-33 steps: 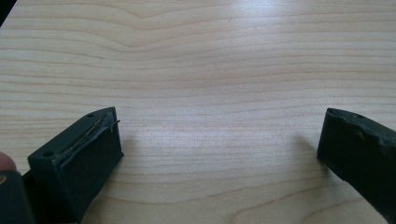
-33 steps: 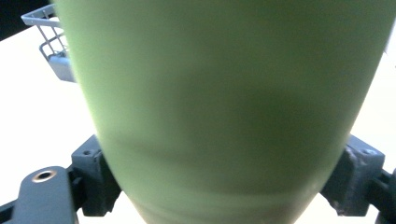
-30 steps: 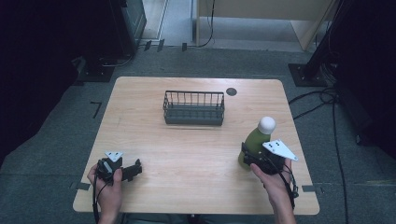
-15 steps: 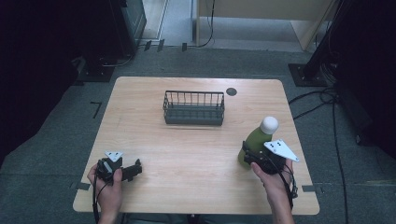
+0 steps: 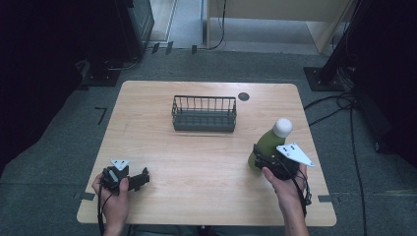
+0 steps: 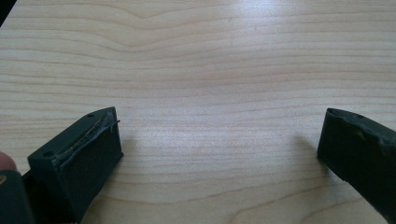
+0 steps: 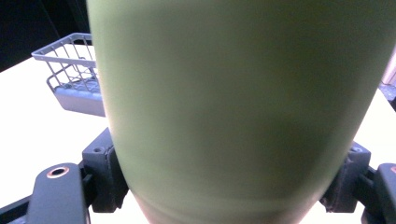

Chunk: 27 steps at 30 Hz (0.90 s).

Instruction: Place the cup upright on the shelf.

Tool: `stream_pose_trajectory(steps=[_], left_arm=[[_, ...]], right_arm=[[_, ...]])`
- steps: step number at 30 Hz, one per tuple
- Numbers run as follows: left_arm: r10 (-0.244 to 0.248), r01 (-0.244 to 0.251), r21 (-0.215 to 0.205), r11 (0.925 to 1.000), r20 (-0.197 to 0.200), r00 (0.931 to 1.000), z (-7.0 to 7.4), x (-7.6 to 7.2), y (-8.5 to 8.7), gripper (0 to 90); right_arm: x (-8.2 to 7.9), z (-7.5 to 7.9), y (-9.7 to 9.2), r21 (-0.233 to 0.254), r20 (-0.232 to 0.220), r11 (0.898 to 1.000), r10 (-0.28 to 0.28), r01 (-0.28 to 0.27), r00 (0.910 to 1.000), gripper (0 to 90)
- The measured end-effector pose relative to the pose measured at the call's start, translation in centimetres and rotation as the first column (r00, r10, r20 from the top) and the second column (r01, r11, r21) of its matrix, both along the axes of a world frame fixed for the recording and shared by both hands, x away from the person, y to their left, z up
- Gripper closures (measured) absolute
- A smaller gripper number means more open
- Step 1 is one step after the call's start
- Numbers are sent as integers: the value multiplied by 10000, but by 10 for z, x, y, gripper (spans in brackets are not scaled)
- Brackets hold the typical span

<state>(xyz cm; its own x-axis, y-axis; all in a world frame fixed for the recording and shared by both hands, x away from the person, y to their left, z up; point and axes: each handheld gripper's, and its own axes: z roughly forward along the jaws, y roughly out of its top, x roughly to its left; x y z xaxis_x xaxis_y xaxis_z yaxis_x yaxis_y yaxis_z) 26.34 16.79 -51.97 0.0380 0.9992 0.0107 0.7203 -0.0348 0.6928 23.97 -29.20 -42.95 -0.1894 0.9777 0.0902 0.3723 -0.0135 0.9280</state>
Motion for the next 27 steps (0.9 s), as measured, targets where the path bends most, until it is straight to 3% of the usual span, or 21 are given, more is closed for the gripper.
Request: stream_pose_trajectory(steps=[12, 27], left_arm=[[0, 0, 2, 10000, 2, 10000, 0, 0, 0, 0], [9, -9, -17, 10000, 4, 10000, 0, 0, 0, 0]], right_arm=[[11, 13, 15, -49, 231, 9998, 218, -217, 9995, 201], [39, 33, 41, -2, 310, 9986, 537, -537, 9981, 201]])
